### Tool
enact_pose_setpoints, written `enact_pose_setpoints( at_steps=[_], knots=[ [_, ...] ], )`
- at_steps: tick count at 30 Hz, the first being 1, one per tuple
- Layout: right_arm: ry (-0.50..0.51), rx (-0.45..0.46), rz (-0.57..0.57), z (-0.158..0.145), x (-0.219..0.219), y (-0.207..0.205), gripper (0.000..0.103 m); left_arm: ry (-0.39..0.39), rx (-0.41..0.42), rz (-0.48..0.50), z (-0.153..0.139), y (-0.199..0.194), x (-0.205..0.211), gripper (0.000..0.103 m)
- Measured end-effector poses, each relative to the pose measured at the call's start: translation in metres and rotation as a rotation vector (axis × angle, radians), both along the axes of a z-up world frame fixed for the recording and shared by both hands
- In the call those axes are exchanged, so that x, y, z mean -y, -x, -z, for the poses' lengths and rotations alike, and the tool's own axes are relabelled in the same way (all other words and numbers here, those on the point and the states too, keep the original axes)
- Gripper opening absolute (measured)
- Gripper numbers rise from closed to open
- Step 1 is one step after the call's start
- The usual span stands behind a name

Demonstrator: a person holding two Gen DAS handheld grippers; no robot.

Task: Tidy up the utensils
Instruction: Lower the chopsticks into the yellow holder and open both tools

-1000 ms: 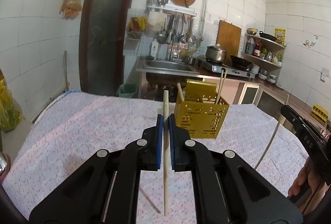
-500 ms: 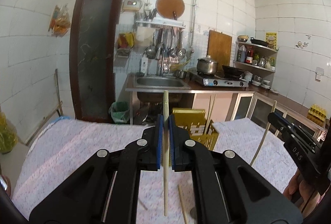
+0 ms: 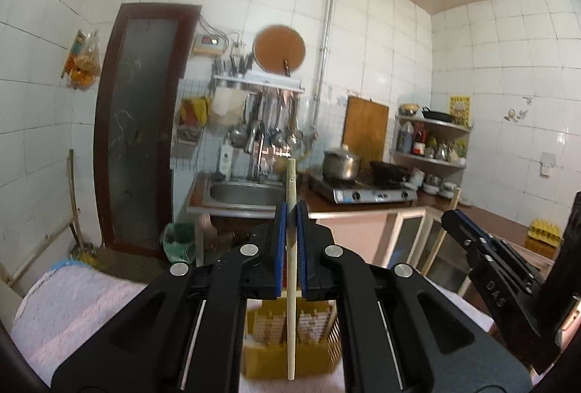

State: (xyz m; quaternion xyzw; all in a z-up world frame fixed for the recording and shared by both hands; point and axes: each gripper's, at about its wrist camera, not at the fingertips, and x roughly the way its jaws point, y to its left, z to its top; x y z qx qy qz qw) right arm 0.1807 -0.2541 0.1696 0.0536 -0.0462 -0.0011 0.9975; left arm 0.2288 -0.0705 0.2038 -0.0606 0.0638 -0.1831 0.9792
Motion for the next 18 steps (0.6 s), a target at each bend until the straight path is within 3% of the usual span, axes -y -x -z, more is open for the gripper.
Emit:
enact_pose_setpoints(
  at_steps=[4,8,18],
  knots=[
    [0.015,0.021,0.009,-0.002,-0.002,-0.026,0.006,0.006,0.023,-0.034,0.006,-0.031,0.009,0.005],
    [0.032,-0.001,0.010,0.017,-0.002,-0.056,0.006,-0.011,0.002,-0.054,0.031,-0.066,0.021,0.005],
    [0.050,-0.220,-0.008,0.089,0.002,-0.104,0.006,-0.103,-0.121,-0.061,0.104,-0.116,0.033,0.005]
  ],
)
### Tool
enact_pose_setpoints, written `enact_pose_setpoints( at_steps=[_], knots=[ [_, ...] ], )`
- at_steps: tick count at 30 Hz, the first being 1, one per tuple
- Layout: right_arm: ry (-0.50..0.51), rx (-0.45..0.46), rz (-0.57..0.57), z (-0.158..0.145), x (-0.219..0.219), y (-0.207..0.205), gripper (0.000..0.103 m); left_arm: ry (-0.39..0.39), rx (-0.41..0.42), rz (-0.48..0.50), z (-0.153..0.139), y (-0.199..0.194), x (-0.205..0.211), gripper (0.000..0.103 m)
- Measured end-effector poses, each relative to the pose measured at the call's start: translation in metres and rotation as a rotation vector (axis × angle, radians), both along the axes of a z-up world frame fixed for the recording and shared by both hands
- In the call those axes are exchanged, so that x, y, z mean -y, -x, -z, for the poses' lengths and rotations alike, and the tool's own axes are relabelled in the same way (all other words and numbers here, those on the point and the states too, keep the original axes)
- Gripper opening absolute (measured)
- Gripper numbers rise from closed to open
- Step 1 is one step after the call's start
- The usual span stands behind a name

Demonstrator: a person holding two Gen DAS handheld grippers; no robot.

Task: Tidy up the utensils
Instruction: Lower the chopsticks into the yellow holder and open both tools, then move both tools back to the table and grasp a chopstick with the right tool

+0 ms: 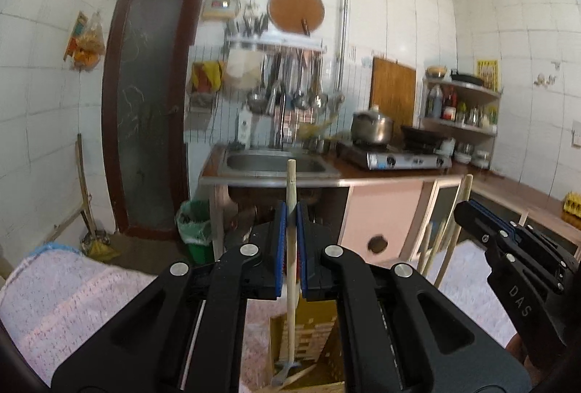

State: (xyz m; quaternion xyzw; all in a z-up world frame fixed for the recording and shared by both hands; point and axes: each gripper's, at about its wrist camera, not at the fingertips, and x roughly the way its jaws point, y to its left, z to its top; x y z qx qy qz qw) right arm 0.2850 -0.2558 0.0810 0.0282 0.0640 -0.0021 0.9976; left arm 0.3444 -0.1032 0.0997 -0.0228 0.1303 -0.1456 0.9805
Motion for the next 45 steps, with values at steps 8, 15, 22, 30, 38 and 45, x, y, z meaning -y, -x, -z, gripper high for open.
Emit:
enact_pose_setpoints(
  at_steps=[8,15,22,30,38,45],
  knots=[
    [-0.005,-0.110,0.048,-0.006,0.005,0.025,0.041,-0.031,-0.069,-0.024,-0.008,0.020,-0.025,0.023],
    [-0.007,-0.228,0.073,0.005,0.005,0.075,0.062,-0.017,-0.125,-0.086,-0.018,0.079,-0.071,0.088],
    [-0.015,-0.414,0.044,0.062,-0.013,0.114,0.062,-0.055,-0.296,-0.118,0.041,0.122,-0.104,0.098],
    [-0.033,-0.610,-0.004,0.133,-0.039,0.122,0.062,-0.118,-0.477,-0.130,0.119,0.138,-0.115,0.098],
    [-0.019,-0.687,-0.040,0.158,-0.063,0.116,0.053,-0.134,-0.519,-0.134,0.140,0.141,-0.117,0.098],
    [0.034,-0.725,-0.034,0.166,-0.079,0.107,0.038,-0.141,-0.518,-0.146,0.139,0.138,-0.116,0.098]
  ],
)
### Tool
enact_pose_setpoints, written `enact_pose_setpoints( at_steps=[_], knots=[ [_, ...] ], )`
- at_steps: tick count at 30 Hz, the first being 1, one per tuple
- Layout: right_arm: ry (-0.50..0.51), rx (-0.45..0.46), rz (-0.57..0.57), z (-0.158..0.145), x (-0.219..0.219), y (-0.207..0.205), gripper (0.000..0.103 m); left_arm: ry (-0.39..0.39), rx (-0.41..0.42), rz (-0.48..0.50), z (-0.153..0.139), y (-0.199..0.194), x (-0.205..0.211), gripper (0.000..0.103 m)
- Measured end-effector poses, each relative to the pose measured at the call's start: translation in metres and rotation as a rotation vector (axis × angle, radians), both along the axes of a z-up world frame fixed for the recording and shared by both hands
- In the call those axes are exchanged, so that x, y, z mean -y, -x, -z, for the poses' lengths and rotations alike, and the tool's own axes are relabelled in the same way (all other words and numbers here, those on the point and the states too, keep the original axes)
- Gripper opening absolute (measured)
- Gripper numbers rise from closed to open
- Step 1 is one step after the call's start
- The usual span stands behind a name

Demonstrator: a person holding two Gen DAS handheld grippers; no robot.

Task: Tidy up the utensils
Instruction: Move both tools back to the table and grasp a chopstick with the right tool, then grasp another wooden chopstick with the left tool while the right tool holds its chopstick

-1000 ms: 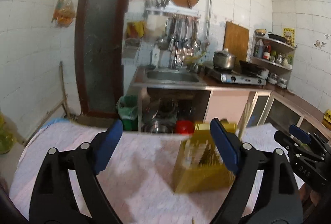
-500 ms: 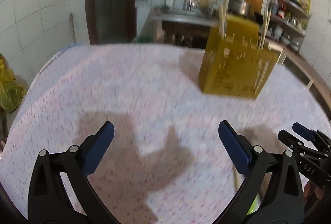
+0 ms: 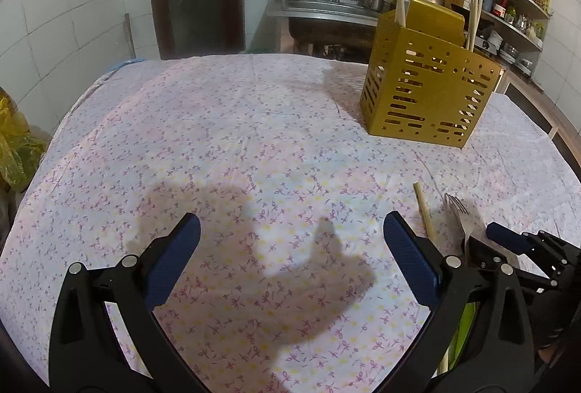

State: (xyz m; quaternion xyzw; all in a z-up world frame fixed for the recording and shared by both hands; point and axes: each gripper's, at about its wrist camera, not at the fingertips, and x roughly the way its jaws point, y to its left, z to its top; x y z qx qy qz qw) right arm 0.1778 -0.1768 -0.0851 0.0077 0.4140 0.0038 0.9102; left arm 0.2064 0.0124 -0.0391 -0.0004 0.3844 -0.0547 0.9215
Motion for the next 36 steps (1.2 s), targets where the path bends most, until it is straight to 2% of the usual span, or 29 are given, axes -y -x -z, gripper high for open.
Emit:
enact_pose_setpoints(
  at_steps=[2,3,6,12,16,27,32,35,36],
  knots=[
    [-0.010,0.001,-0.010,-0.001,-0.001,0.000,0.025,0.004,-0.005,-0.003,0.000,-0.001,0.001,0.098],
    [-0.014,0.003,-0.014,-0.002,0.000,0.000,0.013,0.008,-0.011,-0.004,0.001,-0.001,0.001,0.098],
    [-0.042,0.008,-0.015,-0.004,0.008,0.004,0.007,0.025,-0.030,-0.002,0.003,-0.003,0.005,0.098],
    [-0.051,0.028,0.021,-0.008,0.035,0.014,0.006,0.011,-0.055,0.016,0.013,-0.006,0.023,0.098],
    [-0.051,0.020,0.058,-0.007,0.059,0.017,0.006,0.000,-0.069,0.061,0.015,-0.006,0.043,0.098],
    [-0.064,0.000,0.086,-0.005,0.084,0.013,0.007,0.001,-0.148,0.114,0.030,-0.022,0.081,0.096],
    [-0.058,-0.008,0.090,-0.004,0.085,0.007,0.007,-0.018,-0.168,0.131,0.038,-0.027,0.093,0.084],
    [-0.060,-0.016,0.094,-0.004,0.087,0.004,0.008,-0.042,-0.159,0.146,0.038,-0.029,0.100,0.073],
    [-0.061,-0.019,0.094,-0.004,0.089,0.003,0.008,-0.041,-0.159,0.153,0.037,-0.029,0.101,0.066]
  ],
)
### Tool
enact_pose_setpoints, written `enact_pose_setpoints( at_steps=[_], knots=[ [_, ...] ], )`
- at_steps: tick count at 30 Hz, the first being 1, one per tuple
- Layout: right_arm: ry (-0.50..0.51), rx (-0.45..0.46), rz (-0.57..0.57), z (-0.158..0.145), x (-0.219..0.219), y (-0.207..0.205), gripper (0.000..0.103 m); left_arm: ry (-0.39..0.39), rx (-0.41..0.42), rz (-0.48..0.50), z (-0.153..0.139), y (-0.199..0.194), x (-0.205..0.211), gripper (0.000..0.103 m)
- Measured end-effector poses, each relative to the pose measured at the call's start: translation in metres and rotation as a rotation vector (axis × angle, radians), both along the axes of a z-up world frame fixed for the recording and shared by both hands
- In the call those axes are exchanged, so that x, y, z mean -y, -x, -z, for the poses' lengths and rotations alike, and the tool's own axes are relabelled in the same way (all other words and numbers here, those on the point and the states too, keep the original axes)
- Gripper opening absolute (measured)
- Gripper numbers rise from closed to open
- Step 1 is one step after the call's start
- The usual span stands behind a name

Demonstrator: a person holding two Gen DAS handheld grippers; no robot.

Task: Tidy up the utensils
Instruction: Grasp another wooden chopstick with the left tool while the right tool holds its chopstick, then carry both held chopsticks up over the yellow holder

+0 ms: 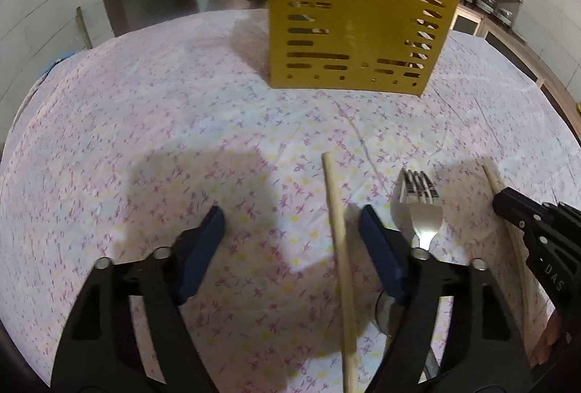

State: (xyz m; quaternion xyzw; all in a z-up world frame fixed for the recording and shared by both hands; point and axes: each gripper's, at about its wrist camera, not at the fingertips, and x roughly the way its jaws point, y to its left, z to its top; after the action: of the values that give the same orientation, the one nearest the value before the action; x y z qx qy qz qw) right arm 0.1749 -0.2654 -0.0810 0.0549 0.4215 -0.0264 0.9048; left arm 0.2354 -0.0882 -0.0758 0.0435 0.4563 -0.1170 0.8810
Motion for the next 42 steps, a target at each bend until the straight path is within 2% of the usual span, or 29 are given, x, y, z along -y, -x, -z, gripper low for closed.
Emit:
enact_pose_setpoints(
  at_steps=[4,5,7,9,12,14,16,22,29,33,42],
  knots=[
    [-0.008,-0.014,0.004,0.000,0.004,-0.008,0.008,0.016,-0.019,0.015,-0.004,-0.004,0.003,0.040],
    [-0.013,-0.018,0.006,0.000,0.006,-0.010,0.008,0.019,-0.023,0.017,-0.005,-0.006,0.004,0.037],
    [-0.024,-0.024,0.010,0.000,0.007,-0.014,0.014,0.028,-0.034,0.028,-0.005,-0.008,0.005,0.025],
    [-0.036,-0.024,0.009,0.000,0.007,-0.017,0.021,0.029,-0.037,0.035,-0.006,-0.008,0.007,0.019],
    [-0.042,-0.019,0.018,0.001,0.007,-0.021,0.020,0.032,-0.033,0.046,-0.005,-0.006,0.009,0.007],
    [-0.029,-0.011,0.019,0.001,0.005,-0.020,0.016,0.035,-0.029,0.044,-0.004,-0.005,0.008,0.007],
    [-0.036,-0.007,0.026,0.001,0.007,-0.019,0.007,0.045,-0.026,0.041,-0.005,-0.003,0.007,0.006],
    [-0.065,0.059,0.044,-0.013,0.013,0.004,0.006,0.098,0.010,0.034,-0.018,0.015,-0.003,0.005],
    [-0.061,0.255,0.031,-0.059,0.005,0.047,0.006,0.129,0.186,0.012,-0.066,0.053,-0.025,0.005],
    [-0.066,0.369,0.030,-0.080,-0.003,0.067,0.006,0.120,0.305,-0.022,-0.092,0.074,-0.042,0.005],
    [-0.013,0.585,0.033,-0.103,-0.023,0.103,0.006,0.107,0.466,-0.086,-0.120,0.118,-0.070,0.005]
  ],
)
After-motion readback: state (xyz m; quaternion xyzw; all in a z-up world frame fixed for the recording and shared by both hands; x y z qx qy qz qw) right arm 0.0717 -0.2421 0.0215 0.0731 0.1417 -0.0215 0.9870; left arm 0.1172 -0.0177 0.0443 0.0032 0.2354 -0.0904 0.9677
